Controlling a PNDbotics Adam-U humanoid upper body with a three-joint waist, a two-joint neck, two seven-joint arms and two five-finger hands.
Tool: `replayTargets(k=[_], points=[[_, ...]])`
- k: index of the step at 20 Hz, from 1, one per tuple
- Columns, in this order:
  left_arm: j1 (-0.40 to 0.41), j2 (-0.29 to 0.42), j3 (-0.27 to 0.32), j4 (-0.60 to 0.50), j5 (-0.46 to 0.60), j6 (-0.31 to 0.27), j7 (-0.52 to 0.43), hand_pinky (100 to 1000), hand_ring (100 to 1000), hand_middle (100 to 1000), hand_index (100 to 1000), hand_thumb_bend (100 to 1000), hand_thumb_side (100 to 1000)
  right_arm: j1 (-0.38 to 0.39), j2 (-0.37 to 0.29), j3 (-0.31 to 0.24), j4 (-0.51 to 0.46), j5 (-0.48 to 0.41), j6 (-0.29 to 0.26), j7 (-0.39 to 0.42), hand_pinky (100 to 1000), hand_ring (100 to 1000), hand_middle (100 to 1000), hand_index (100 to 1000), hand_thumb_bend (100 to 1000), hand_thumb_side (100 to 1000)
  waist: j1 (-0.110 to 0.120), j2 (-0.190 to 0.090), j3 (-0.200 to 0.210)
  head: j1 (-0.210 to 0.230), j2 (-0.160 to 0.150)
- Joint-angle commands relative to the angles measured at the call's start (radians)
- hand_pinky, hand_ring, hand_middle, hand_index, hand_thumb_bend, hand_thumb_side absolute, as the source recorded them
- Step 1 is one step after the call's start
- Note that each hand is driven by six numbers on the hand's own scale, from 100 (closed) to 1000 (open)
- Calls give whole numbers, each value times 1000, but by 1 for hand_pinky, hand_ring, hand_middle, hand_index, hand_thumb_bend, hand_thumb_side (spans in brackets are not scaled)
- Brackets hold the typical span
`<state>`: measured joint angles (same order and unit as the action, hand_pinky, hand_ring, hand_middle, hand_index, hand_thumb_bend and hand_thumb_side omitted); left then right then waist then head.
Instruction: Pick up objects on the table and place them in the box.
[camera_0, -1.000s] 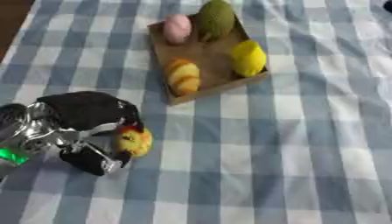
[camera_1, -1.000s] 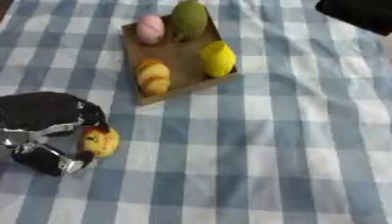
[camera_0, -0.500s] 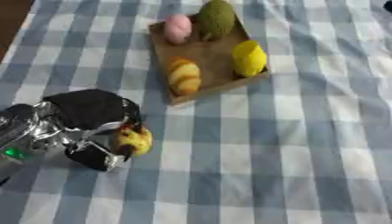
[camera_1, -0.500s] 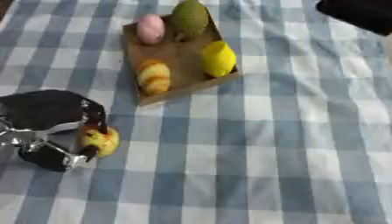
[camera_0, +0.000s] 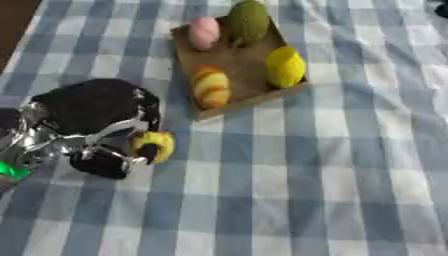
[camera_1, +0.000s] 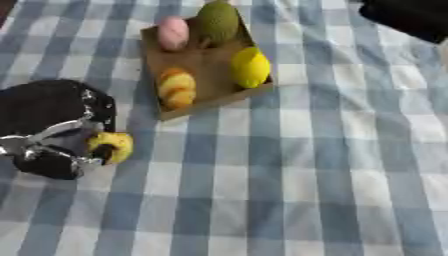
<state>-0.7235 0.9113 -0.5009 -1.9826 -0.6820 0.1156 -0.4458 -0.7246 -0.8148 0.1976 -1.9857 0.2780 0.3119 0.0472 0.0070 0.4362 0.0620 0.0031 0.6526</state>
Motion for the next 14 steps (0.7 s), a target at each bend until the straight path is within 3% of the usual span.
replayTargets(k=[1, 8, 14], points=[[-53, 38, 71, -17, 55, 7, 33, 789, 726, 621, 621, 100, 362, -15, -35, -17, -14, 1, -4, -5, 683, 700, 776, 814, 100, 675, 2, -33, 1, -8, -6], [-235, -50, 140, 7, 159, 140, 10, 790, 722, 619, 620, 100, 383, -39, -37, -18, -14, 2, -18, 0, 685, 702, 777, 814, 100, 662, 6, -36, -11, -3, -14], [-354, -170, 141, 204, 144, 120, 53, 789, 725, 628, 640, 100, 403, -61, -30, -12, -14, 0, -24, 8, 685, 702, 777, 813, 100, 663, 13, -27, -35, 19, -28]])
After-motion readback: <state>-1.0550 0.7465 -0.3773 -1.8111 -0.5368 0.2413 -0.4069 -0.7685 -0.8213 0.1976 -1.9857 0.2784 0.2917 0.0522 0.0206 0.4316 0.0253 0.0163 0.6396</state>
